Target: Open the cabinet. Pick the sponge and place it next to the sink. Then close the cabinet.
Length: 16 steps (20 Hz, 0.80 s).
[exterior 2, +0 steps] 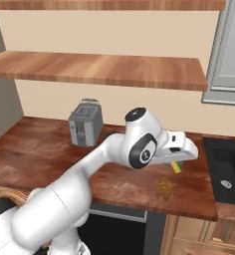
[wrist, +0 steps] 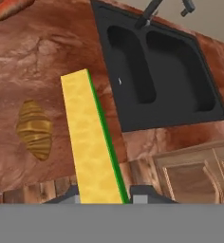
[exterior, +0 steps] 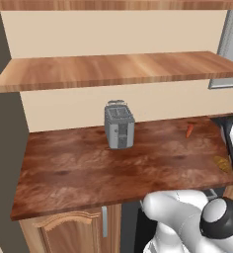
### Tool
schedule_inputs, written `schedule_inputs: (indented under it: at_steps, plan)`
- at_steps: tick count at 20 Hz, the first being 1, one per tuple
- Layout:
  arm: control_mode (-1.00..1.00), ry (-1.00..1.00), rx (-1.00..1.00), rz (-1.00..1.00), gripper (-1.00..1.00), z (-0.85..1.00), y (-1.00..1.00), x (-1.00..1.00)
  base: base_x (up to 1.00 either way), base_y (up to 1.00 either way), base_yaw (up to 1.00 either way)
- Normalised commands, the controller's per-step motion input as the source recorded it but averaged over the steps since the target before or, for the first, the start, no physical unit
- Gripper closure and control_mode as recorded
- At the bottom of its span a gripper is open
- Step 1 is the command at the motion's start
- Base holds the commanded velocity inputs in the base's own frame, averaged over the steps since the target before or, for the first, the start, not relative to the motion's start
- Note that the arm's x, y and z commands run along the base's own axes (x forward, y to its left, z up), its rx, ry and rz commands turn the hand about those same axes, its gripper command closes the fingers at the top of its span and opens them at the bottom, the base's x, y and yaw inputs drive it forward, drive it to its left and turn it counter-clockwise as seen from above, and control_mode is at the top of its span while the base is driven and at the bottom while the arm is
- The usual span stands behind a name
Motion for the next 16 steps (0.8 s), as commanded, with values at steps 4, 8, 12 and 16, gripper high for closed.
schedule_inputs:
  at_steps: [4,8,12,16]
  plan:
    - [-1.00,0.12,0.00,0.06,1.00,-0.46,-0.60,0.30,0.00,0.00,0.00]
    - [-1.00,0.08,0.02,0.16,1.00,-0.42,-0.47,0.33,0.00,0.00,0.00]
    - [-1.00,0.06,0.04,0.21,1.00,-0.34,-0.36,0.33,0.00,0.00,0.00]
    - [-1.00,0.04,0.03,0.20,1.00,-0.29,-0.43,0.28,0.00,0.00,0.00]
